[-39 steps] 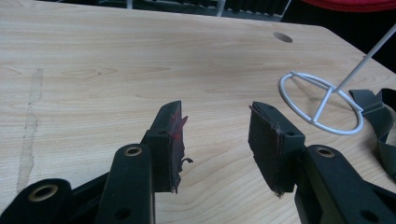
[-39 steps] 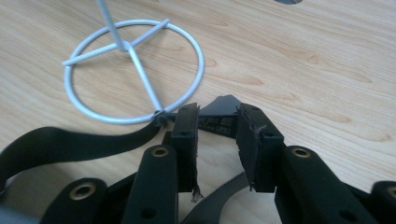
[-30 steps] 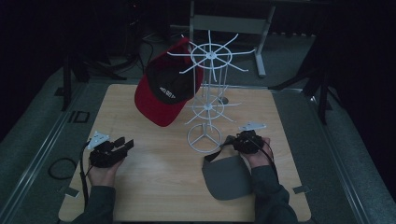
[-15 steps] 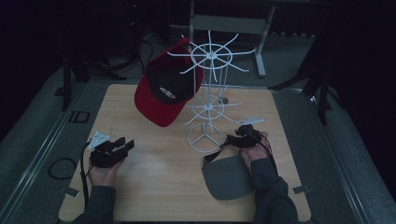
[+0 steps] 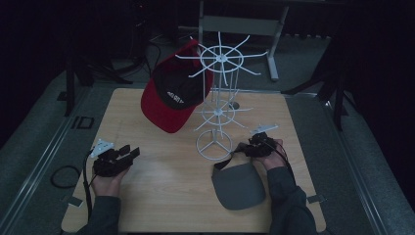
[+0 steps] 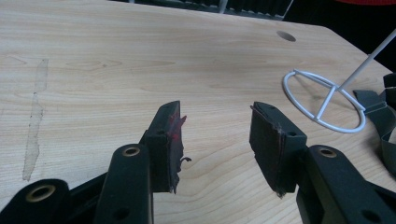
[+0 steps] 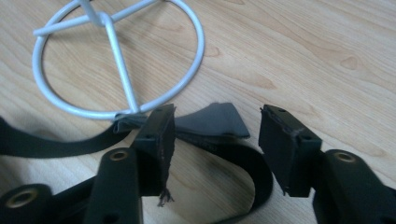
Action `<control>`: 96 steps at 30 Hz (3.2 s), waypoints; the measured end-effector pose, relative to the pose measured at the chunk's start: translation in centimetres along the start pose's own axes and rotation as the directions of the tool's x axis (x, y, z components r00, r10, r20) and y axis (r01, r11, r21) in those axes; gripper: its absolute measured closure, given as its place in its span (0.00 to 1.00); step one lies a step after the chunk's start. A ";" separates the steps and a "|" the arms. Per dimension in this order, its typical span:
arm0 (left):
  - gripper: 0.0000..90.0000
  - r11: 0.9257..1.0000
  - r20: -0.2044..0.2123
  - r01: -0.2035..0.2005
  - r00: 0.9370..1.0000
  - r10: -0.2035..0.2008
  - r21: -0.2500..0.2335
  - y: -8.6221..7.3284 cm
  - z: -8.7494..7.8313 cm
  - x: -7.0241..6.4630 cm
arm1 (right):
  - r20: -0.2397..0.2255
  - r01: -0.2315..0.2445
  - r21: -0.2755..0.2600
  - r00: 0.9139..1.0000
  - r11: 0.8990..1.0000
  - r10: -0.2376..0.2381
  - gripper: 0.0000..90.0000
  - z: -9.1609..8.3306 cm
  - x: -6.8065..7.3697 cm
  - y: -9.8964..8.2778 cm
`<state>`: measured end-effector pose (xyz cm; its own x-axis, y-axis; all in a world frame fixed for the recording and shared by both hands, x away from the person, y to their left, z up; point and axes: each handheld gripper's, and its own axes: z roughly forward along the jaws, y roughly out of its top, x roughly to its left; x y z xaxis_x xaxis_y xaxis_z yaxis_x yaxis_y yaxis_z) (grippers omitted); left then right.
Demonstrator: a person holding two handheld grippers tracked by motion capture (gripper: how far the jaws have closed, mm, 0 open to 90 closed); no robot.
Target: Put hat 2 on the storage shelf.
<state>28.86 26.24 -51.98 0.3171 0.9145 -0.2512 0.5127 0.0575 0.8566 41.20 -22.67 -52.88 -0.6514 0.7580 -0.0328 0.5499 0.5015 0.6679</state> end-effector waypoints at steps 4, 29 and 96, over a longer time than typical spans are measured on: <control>0.60 1.000 0.001 -0.002 1.000 0.002 0.001 0.1 0.1 0.0 | -0.008 0.014 -0.012 1.000 1.000 -0.014 0.44 -0.4 -0.2 -0.1; 0.60 1.000 0.006 -0.001 1.000 0.001 0.003 0.1 0.2 0.0 | -0.006 0.165 0.096 0.986 0.982 -0.165 0.35 2.0 0.4 0.3; 0.59 0.998 0.000 -0.057 0.998 0.058 0.036 -1.4 0.8 -0.6 | 0.036 0.018 -0.359 0.999 0.933 -0.006 1.00 -11.3 -0.5 3.3</control>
<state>28.56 25.26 -53.41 0.3458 0.9164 -0.2013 0.5218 -0.0095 0.8530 37.47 -26.09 -42.27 -0.6354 0.7696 -0.0632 0.3138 0.3321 0.8895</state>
